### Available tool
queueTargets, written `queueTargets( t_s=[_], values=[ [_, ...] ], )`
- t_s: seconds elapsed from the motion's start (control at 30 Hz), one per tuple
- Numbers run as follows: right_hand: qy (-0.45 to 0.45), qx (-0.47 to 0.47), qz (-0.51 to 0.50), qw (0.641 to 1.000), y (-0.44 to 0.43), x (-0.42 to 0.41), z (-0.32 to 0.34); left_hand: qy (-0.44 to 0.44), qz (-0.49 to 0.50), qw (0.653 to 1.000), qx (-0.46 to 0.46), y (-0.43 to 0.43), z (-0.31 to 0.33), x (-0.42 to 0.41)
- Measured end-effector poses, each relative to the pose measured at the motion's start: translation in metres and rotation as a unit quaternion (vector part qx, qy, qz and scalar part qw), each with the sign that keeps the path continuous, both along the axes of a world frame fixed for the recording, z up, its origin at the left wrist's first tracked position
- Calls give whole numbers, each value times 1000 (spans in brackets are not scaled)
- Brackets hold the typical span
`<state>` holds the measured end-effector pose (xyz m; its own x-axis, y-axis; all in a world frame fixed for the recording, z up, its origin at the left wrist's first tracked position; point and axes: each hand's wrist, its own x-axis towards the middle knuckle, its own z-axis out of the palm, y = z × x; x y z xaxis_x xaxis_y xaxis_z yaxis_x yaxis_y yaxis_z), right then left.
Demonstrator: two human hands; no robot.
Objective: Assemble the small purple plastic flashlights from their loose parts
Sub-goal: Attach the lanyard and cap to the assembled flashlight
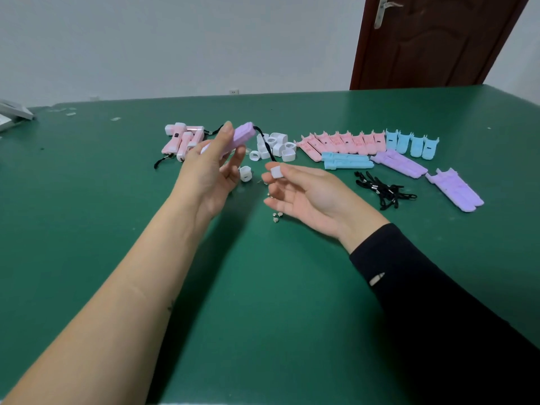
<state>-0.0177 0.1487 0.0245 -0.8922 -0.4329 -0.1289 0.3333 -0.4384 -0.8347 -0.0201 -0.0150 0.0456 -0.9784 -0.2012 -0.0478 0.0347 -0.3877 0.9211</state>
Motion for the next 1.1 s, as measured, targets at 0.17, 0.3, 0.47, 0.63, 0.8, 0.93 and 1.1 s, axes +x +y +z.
queueTargets(
  t_s=[0.17, 0.3, 0.47, 0.63, 0.8, 0.93, 1.1],
  values=[
    [-41, 16, -56, 997, 4, -3, -1, -7, 9, 999, 43, 3, 4, 3],
    [-61, 3, -72, 996, 3, -3, -1, -7, 12, 999, 52, 2, 5, 3],
    [-58, 3, -68, 996, 0, -1, -2, -8, 4, 999, 46, 2, 5, 3],
    [-56, 2, -70, 996, -1, -2, -2, -16, 7, 999, 46, 3, 4, 4],
    [-58, -18, -70, 996, -1, -2, -1, -12, -9, 1000, 21, 5, 2, 3],
    [-66, -33, -65, 995, 0, -2, 0, -8, -18, 999, -32, 6, 0, 3],
    [-72, -41, -88, 993, 2, -4, 2, -1, -40, 998, -58, 8, 0, 5]
  ],
)
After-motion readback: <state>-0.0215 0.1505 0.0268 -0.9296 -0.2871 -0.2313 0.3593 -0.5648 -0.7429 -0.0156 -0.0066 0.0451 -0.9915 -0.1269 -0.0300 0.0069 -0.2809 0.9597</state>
